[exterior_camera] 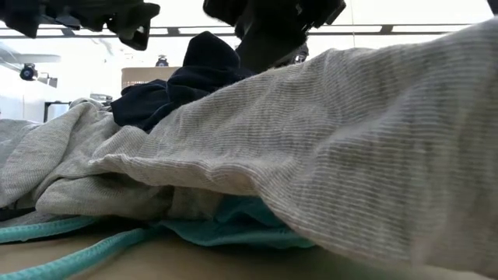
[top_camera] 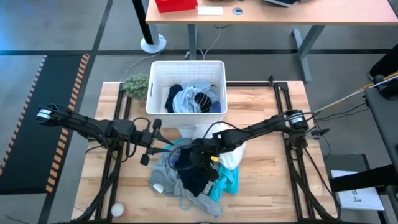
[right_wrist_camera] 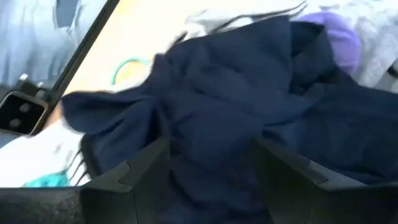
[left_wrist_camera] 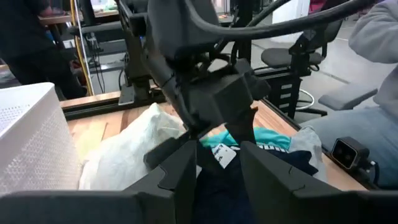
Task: Sort clothes
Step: Put the blue boxers into the white bin
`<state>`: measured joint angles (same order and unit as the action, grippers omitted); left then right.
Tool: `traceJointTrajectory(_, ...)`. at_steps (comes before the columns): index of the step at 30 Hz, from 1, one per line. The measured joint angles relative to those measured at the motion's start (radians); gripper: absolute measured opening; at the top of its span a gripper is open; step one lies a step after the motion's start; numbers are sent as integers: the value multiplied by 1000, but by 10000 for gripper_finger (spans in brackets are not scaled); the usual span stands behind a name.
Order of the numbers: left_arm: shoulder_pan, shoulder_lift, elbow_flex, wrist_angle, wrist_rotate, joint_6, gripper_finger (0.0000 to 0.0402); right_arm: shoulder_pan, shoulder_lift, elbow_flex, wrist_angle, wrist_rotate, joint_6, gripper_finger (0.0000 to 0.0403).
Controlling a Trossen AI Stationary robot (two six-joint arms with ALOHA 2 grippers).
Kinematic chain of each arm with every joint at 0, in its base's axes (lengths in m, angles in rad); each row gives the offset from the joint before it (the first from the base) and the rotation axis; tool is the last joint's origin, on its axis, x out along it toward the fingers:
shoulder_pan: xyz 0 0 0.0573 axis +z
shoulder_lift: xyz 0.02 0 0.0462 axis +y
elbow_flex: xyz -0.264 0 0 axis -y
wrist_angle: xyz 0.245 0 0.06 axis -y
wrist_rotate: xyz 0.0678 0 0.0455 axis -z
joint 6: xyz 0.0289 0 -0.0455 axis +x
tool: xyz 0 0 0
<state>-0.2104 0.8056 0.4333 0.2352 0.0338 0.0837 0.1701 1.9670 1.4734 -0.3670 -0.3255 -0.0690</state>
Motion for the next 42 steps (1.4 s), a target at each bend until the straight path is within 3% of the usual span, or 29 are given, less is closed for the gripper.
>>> traceJointTrajectory(9, 1, -9, -5, -16, 0, 9, 113, -7, 67, 4, 44, -89, 27, 189)
traceJointTrajectory(12, 1, -2, -4, -7, -12, 9, 113, -7, 68, 5, 37, -94, 28, 132)
traceJointTrajectory(15, 1, -2, -4, -13, -47, 9, 113, -7, 64, 6, 35, -93, 10, 42)
traceJointTrajectory(17, 1, 0, -4, -8, -53, 9, 113, -7, 55, 6, 31, -76, -6, 14)
traceJointTrajectory(28, 1, -11, -4, -7, -53, 32, 113, -7, -154, 6, -43, 55, -52, 2)
traceJointTrajectory(42, 1, -16, -4, 17, -54, 62, 113, -7, -508, 6, 73, 381, -141, 1)
